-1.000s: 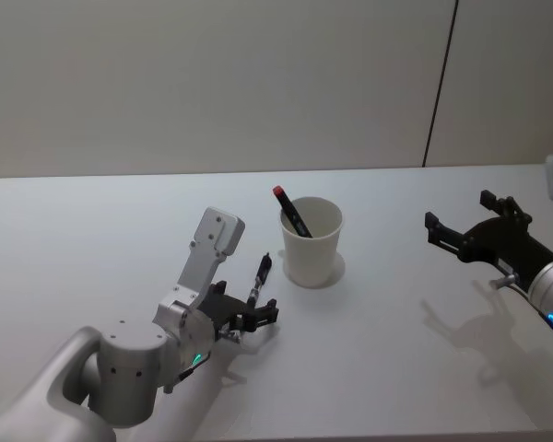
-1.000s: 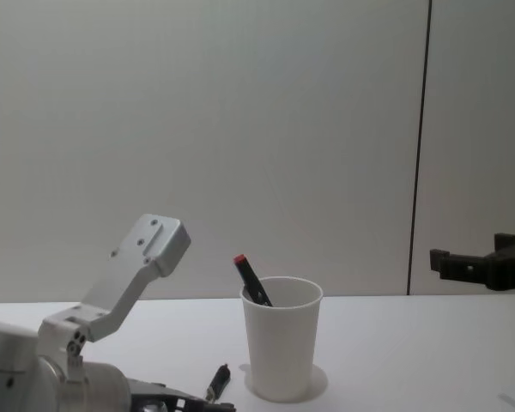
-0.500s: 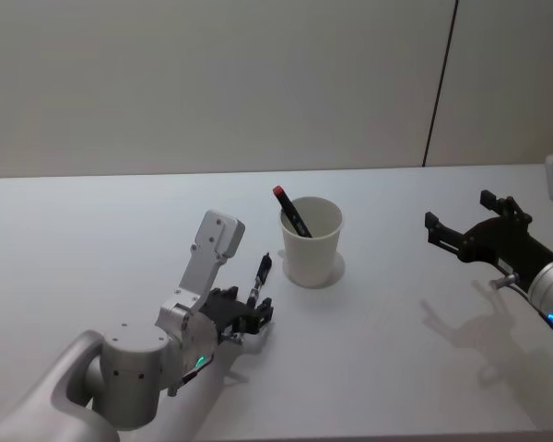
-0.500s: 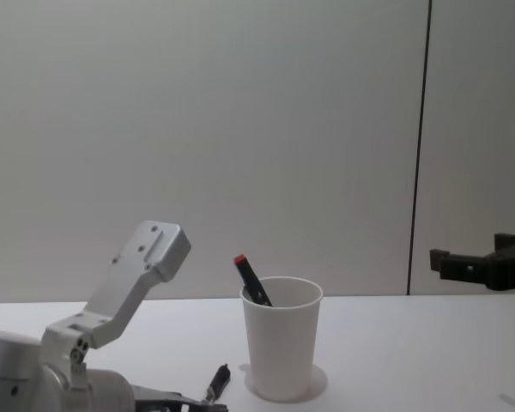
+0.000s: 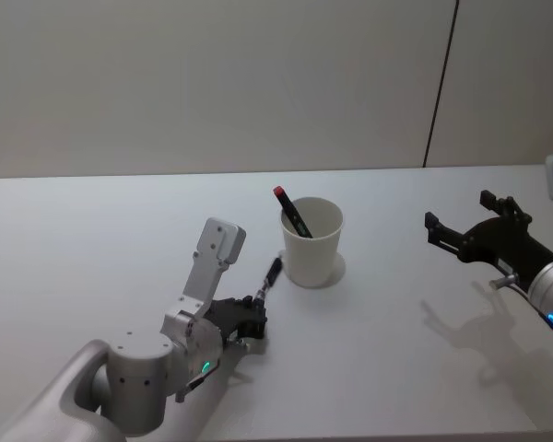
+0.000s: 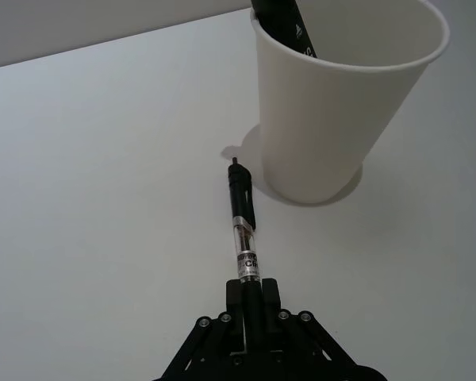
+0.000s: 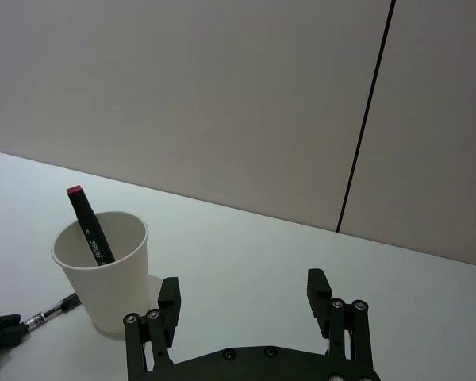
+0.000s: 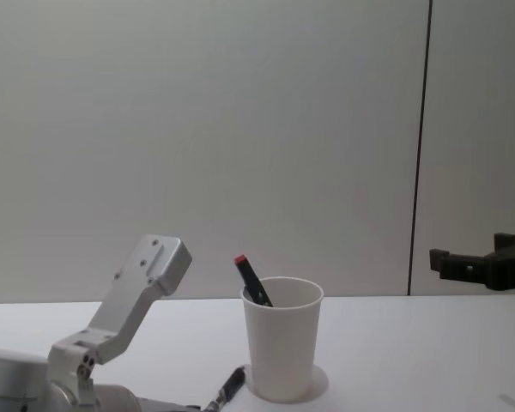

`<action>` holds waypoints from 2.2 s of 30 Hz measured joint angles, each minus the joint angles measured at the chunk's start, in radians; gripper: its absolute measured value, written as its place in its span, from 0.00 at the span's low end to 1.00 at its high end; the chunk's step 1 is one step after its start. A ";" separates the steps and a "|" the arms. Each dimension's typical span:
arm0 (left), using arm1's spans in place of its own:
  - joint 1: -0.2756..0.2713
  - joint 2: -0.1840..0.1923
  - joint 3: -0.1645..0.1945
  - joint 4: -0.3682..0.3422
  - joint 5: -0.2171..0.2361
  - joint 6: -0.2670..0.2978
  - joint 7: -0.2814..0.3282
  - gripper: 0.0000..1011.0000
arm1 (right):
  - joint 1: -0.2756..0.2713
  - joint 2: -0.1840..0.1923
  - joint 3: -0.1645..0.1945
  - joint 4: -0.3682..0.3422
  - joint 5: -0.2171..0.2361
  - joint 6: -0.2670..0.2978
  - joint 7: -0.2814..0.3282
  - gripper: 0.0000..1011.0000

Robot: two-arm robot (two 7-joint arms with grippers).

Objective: Place the pen into the pen holder.

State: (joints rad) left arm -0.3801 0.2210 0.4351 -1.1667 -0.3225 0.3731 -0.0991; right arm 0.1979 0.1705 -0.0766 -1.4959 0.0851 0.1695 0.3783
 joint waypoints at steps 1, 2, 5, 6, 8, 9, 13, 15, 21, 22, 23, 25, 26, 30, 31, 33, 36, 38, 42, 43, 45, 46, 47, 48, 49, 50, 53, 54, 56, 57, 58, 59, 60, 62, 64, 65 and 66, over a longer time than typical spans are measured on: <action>0.000 -0.001 0.000 0.004 -0.001 -0.003 0.000 0.17 | 0.000 0.000 0.000 0.000 0.000 0.000 0.000 0.99; -0.001 -0.002 0.000 0.005 -0.002 -0.005 0.000 0.16 | 0.000 0.000 0.000 0.000 0.000 0.000 0.000 0.99; -0.003 -0.005 0.000 0.016 -0.007 -0.013 0.000 0.14 | 0.000 0.000 0.000 0.000 0.000 0.000 0.000 0.99; -0.003 -0.006 0.000 0.017 -0.008 -0.015 0.000 0.14 | 0.000 0.000 0.000 0.000 0.000 0.000 0.000 0.99; -0.004 -0.007 0.000 0.022 -0.010 -0.019 0.000 0.13 | 0.000 0.000 0.000 0.000 0.000 0.000 0.000 0.99; -0.004 -0.008 0.000 0.024 -0.011 -0.020 -0.001 0.13 | 0.000 0.000 0.000 0.000 0.000 0.000 0.000 0.99; -0.004 -0.008 -0.001 0.029 -0.012 -0.028 -0.002 0.13 | 0.000 0.000 0.000 0.000 0.000 0.000 0.000 0.99; -0.003 -0.008 -0.002 0.029 -0.011 -0.030 -0.002 0.13 | 0.000 0.000 0.000 0.000 0.000 0.000 0.000 0.99; 0.004 -0.002 -0.006 0.017 -0.001 -0.036 0.006 0.13 | 0.000 0.000 0.000 0.000 0.000 0.000 0.000 0.99; 0.006 0.001 -0.008 0.010 0.004 -0.036 0.012 0.13 | 0.000 0.000 0.000 0.000 0.000 0.000 0.000 0.99; 0.009 0.003 -0.010 0.006 0.005 -0.036 0.015 0.13 | 0.000 0.000 0.000 0.000 0.000 0.000 0.000 0.99; 0.012 0.007 -0.013 -0.005 0.009 -0.039 0.019 0.13 | 0.000 0.000 0.000 0.000 0.000 0.000 0.000 0.99; 0.016 0.010 -0.015 -0.016 0.012 -0.043 0.024 0.13 | 0.000 0.000 0.000 0.000 0.000 0.000 0.000 0.99; 0.027 0.021 -0.021 -0.048 0.019 -0.057 0.030 0.13 | 0.000 0.000 0.000 0.000 0.000 0.000 0.000 0.99; 0.030 0.024 -0.022 -0.054 0.021 -0.061 0.032 0.13 | 0.000 0.000 0.000 0.000 0.000 0.000 0.000 0.99; 0.039 0.033 -0.027 -0.076 0.024 -0.073 0.034 0.13 | 0.000 0.000 0.000 0.000 0.000 0.000 0.000 0.99; 0.053 0.044 -0.032 -0.103 0.027 -0.088 0.036 0.13 | 0.000 0.000 0.000 0.000 0.000 0.000 0.000 0.99; 0.064 0.055 -0.037 -0.126 0.028 -0.101 0.038 0.13 | 0.000 0.000 0.000 0.000 0.000 0.000 0.000 0.99; 0.087 0.073 -0.045 -0.165 0.029 -0.125 0.040 0.13 | 0.000 0.000 0.000 0.000 0.000 0.000 0.000 0.99; 0.091 0.077 -0.046 -0.173 0.029 -0.130 0.040 0.13 | 0.000 0.000 0.000 0.000 0.000 0.000 0.000 0.99; 0.105 0.088 -0.051 -0.198 0.029 -0.142 0.043 0.13 | 0.000 0.000 0.000 0.000 0.000 0.000 0.000 0.99; 0.111 0.094 -0.053 -0.209 0.029 -0.146 0.044 0.13 | 0.000 0.000 0.000 0.000 0.000 0.000 0.000 0.99; 0.116 0.098 -0.054 -0.218 0.029 -0.151 0.045 0.13 | 0.000 0.000 0.000 0.000 0.000 0.000 0.000 0.99; 0.124 0.105 -0.058 -0.235 0.029 -0.158 0.048 0.13 | 0.000 0.000 0.000 0.000 0.000 0.000 0.000 0.99; 0.131 0.111 -0.060 -0.246 0.029 -0.160 0.049 0.13 | 0.000 0.000 0.000 0.000 0.000 0.000 0.000 0.99; 0.135 0.115 -0.061 -0.255 0.029 -0.163 0.050 0.13 | 0.000 0.000 0.000 0.000 0.000 0.000 0.000 0.99; 0.154 0.131 -0.067 -0.291 0.029 -0.174 0.056 0.13 | 0.000 0.000 0.000 0.000 0.000 0.000 0.000 0.99; 0.156 0.133 -0.068 -0.297 0.030 -0.176 0.057 0.13 | 0.000 0.000 0.000 0.000 0.000 0.000 0.000 0.99; 0.173 0.147 -0.073 -0.328 0.032 -0.189 0.062 0.13 | 0.000 0.000 0.000 0.000 0.000 0.000 0.000 0.99; 0.173 0.147 -0.073 -0.328 0.032 -0.189 0.062 0.13 | 0.000 0.000 0.000 0.000 0.000 0.000 0.000 0.99; 0.178 0.151 -0.075 -0.336 0.033 -0.192 0.063 0.13 | 0.000 0.000 0.000 0.000 0.000 0.000 0.000 0.99; 0.184 0.156 -0.077 -0.348 0.035 -0.201 0.065 0.13 | 0.000 0.000 0.000 0.000 0.000 0.000 0.000 0.99; 0.191 0.161 -0.079 -0.359 0.037 -0.212 0.066 0.13 | 0.000 0.000 0.000 0.000 0.000 0.000 0.000 0.99; 0.196 0.165 -0.080 -0.367 0.040 -0.222 0.067 0.13 | 0.000 0.000 0.000 0.000 0.000 0.000 0.000 0.99; 0.205 0.171 -0.082 -0.379 0.045 -0.243 0.066 0.13 | 0.000 0.000 0.000 0.000 0.000 0.000 0.000 0.99; 0.206 0.172 -0.082 -0.382 0.047 -0.253 0.064 0.13 | 0.000 0.000 0.000 0.000 0.000 0.000 0.000 0.99; 0.209 0.174 -0.083 -0.386 0.049 -0.260 0.062 0.13 | 0.000 0.000 0.000 0.000 0.000 0.000 0.000 0.99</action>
State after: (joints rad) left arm -0.1713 0.3953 0.3521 -1.5524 -0.2733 0.1135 -0.0367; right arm 0.1979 0.1706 -0.0765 -1.4958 0.0851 0.1695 0.3783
